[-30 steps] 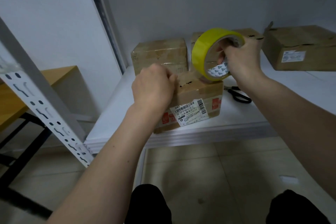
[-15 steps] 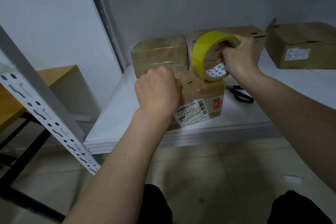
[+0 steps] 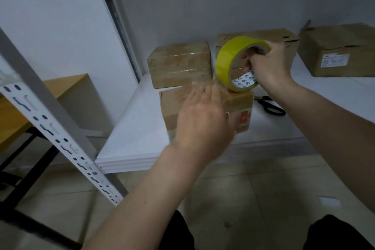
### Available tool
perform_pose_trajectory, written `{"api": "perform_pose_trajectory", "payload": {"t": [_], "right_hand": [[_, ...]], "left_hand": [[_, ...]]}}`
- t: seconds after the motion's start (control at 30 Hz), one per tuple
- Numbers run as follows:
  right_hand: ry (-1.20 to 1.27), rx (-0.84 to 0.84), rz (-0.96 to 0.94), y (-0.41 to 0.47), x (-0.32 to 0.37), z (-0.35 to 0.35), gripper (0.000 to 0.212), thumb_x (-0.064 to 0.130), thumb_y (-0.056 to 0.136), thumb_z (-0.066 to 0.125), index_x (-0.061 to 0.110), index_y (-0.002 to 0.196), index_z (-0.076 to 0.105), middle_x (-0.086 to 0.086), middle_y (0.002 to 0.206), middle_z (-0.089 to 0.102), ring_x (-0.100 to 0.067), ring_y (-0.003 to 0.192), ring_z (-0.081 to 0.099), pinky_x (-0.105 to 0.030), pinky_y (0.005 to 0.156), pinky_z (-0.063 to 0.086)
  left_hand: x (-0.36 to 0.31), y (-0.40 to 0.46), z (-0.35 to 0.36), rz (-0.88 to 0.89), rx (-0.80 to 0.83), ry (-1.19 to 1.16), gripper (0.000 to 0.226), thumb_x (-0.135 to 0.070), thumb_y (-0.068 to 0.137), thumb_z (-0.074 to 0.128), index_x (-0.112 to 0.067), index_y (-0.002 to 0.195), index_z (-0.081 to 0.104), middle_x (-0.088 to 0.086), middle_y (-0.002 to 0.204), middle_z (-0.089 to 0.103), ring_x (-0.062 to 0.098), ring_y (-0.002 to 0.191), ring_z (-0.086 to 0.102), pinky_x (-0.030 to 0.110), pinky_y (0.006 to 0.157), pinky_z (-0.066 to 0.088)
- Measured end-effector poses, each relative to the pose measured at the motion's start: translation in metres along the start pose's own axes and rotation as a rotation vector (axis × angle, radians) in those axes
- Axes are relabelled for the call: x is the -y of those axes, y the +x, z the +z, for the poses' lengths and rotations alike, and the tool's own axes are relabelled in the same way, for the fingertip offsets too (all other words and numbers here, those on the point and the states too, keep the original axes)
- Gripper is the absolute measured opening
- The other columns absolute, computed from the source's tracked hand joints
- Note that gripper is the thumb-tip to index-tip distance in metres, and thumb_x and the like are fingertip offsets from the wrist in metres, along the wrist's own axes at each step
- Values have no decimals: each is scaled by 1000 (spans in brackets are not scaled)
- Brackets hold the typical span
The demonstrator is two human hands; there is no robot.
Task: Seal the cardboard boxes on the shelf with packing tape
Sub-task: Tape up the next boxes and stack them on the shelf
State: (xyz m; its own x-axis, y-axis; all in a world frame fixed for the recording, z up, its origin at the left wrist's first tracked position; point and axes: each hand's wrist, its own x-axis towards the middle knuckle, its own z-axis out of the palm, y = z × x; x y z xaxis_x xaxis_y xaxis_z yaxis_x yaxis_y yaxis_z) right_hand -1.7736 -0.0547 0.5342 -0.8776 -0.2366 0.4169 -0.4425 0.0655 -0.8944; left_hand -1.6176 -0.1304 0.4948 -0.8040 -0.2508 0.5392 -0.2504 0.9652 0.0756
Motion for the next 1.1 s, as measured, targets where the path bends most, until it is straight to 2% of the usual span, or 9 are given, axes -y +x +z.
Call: {"api": "perform_pose_trajectory", "payload": {"t": [0.07, 0.17, 0.3, 0.4, 0.57, 0.67, 0.8, 1.0, 1.1], "right_hand": [[-13, 10, -3, 0, -1, 1, 23, 0, 86, 48, 13, 74, 62, -6, 54, 53, 0, 35, 42, -19, 43, 34], [-1, 0, -15, -2, -1, 0, 17, 2, 85, 51, 13, 77, 61, -1, 55, 54, 1, 37, 45, -17, 44, 37], [82, -34, -4, -9, -8, 6, 13, 7, 85, 63, 16, 93, 59, 6, 76, 60, -1, 65, 57, -14, 59, 47], [163, -54, 71, -14, -19, 14, 11, 16, 90, 63, 17, 100, 61, 7, 86, 64, -12, 86, 65, -23, 76, 55], [166, -12, 97, -14, -23, 12, 8, 17, 92, 60, 21, 99, 60, 5, 92, 67, -17, 94, 66, -39, 89, 55], [159, -19, 74, -15, -24, 10, 14, 15, 93, 57, 15, 107, 61, 4, 92, 67, -19, 95, 66, -38, 90, 54], [125, 6, 59, -15, -25, 9, 20, 12, 94, 53, 6, 110, 63, 15, 60, 68, -27, 82, 66, -34, 80, 56], [133, -33, 60, -16, -25, 9, 11, 9, 92, 54, 15, 95, 64, 18, 58, 66, -7, 74, 65, -24, 74, 54], [110, 1, 64, -17, -24, 8, 14, 9, 92, 53, 9, 93, 67, 10, 62, 69, -32, 85, 67, -36, 75, 55]], "left_hand": [[-11, -1, 3, -42, 138, 121, 76, -54, 95, 37, 7, 138, 46, 25, 139, 53, 39, 132, 47, 45, 114, 30], [-23, 9, 6, -72, 195, 202, 80, -57, 97, 39, 8, 145, 32, 27, 149, 38, 40, 142, 32, 46, 121, 14], [-18, 8, 14, 16, 119, 94, 79, -52, 84, 57, 7, 136, 48, 24, 142, 50, 37, 137, 43, 44, 115, 29], [-4, 6, 6, 68, 74, 77, 78, -60, 76, 41, -5, 130, 57, 11, 134, 60, 27, 125, 56, 36, 100, 42], [15, 1, -8, 62, 193, 161, 87, -57, 86, 59, -7, 151, 29, 10, 159, 31, 24, 148, 25, 34, 119, 19], [18, -3, -14, -19, 227, 254, 87, -61, 90, 51, -6, 151, 23, 14, 159, 26, 26, 149, 20, 33, 118, 18], [-3, 9, -5, -14, 255, 297, 94, -65, 89, 49, 3, 149, 23, 22, 157, 27, 34, 147, 21, 39, 120, 16], [-12, 13, -2, 71, 179, 105, 92, -63, 84, 58, -8, 151, 28, 9, 159, 30, 22, 147, 25, 31, 116, 17], [8, 5, -11, 76, 208, 132, 86, -60, 88, 55, -16, 154, 23, 1, 163, 21, 16, 150, 18, 28, 115, 18]]}}
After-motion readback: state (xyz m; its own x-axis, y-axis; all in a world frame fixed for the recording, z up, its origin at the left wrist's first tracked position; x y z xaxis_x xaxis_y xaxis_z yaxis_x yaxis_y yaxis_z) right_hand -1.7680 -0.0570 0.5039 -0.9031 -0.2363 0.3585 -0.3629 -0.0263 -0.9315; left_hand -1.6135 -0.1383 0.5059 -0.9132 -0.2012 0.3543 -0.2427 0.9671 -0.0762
